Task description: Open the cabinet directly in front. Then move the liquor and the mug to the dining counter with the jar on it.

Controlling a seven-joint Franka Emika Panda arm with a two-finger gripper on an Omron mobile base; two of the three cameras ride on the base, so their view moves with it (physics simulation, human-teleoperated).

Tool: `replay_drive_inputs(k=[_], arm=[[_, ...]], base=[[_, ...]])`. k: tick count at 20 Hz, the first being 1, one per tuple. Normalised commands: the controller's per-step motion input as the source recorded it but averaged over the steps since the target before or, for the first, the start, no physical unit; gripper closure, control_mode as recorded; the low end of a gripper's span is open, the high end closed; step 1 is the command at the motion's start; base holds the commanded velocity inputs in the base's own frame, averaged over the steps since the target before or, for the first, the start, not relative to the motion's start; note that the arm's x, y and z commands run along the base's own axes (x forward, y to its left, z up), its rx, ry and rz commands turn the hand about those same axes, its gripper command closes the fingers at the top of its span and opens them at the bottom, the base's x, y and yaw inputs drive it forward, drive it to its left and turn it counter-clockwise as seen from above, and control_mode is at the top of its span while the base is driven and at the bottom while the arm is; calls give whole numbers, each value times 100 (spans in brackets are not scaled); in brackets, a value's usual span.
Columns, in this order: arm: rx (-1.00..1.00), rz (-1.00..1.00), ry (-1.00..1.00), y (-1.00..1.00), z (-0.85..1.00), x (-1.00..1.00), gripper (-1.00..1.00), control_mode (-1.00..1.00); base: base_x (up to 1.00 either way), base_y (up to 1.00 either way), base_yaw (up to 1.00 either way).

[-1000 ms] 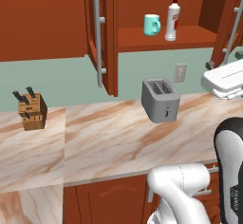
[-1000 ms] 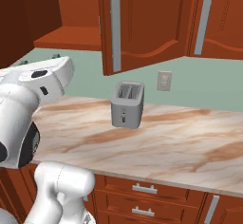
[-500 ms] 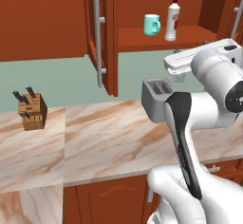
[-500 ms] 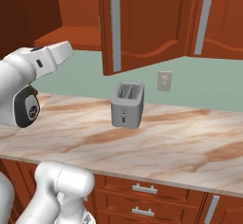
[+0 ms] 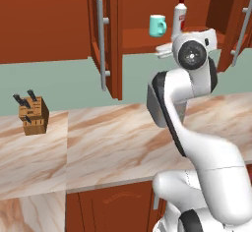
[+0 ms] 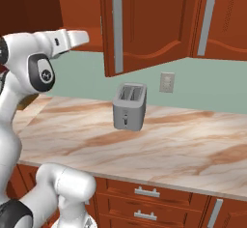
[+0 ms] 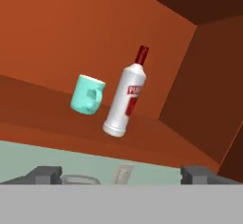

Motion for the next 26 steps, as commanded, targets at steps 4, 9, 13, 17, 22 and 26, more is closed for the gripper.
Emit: replay_drive_inputs(k=[4, 9, 13, 17, 22, 26], arm=[[1, -24, 30, -71, 0, 57, -100, -100], [1, -26, 23, -94, 0, 14, -100, -100], [0, -32, 8, -100, 0, -13, -100, -100], [0, -24, 0, -100, -2, -55, -100, -100], [0, -11, -6, -100, -4, -47, -100, -100], [2, 8, -22, -97, 0, -32, -100, -100]], base=[[0, 0, 0], [0, 0, 0], [0, 0, 0], [0, 0, 0], [0, 0, 0], [0, 0, 0]])
